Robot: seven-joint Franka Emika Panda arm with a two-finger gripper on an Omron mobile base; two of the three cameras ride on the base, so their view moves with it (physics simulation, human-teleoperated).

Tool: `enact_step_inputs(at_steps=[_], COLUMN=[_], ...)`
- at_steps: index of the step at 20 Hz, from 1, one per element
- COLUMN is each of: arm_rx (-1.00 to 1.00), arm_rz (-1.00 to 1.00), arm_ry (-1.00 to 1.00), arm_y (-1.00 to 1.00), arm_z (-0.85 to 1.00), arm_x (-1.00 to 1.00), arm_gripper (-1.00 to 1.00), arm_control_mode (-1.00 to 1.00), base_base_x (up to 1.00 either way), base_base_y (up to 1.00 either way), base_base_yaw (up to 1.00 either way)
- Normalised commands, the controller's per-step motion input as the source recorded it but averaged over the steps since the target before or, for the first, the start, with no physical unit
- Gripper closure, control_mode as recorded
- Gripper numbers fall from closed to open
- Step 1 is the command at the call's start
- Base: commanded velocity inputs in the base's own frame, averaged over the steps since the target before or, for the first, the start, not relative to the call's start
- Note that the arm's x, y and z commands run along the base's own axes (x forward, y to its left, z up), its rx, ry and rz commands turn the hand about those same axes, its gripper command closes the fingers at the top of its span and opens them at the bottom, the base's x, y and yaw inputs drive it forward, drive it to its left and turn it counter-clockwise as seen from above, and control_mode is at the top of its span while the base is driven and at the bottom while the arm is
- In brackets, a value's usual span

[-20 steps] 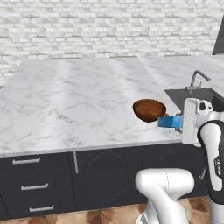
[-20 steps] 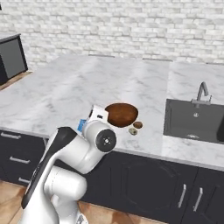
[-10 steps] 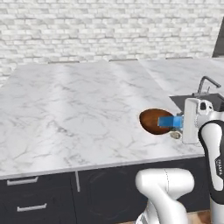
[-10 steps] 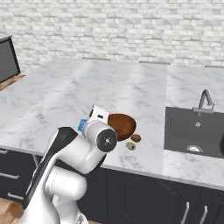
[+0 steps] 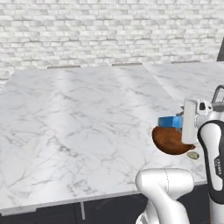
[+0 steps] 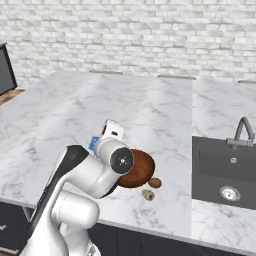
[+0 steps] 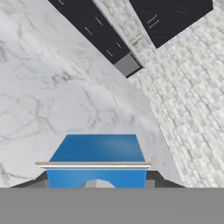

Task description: Gather the eggs and milk located in the vicinity of the sink area and place them right next to the bowl.

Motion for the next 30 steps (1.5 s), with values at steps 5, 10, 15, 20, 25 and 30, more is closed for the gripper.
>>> enact_step_inputs(at_steps=[5,10,15,20,25,30], arm_rx=[0.0,0.0,-0.01,-0.05,-0.01,0.0], arm_rz=[0.0,0.0,0.0,0.0,0.0,0.0], arm_ry=[0.0,0.1,0.21,0.27,0.26,0.21], arm_y=[0.0,0.02,0.13,0.29,0.26,0.2], arm_z=[0.0,0.0,0.0,0.0,0.0,0.0], arm_x=[0.03,0.1,0.06,0.11,0.13,0.14], arm_gripper=[1.0,1.0,1.0,1.0,1.0,1.0], arm_control_mode=[-1.0,-1.0,-1.0,-1.0,-1.0,-1.0], base_base_x=[0.37,0.0,0.0,0.0,0.0,0.0], base_base_y=[0.03,0.0,0.0,0.0,0.0,0.0], base_base_yaw=[0.0,0.0,0.0,0.0,0.0,0.0])
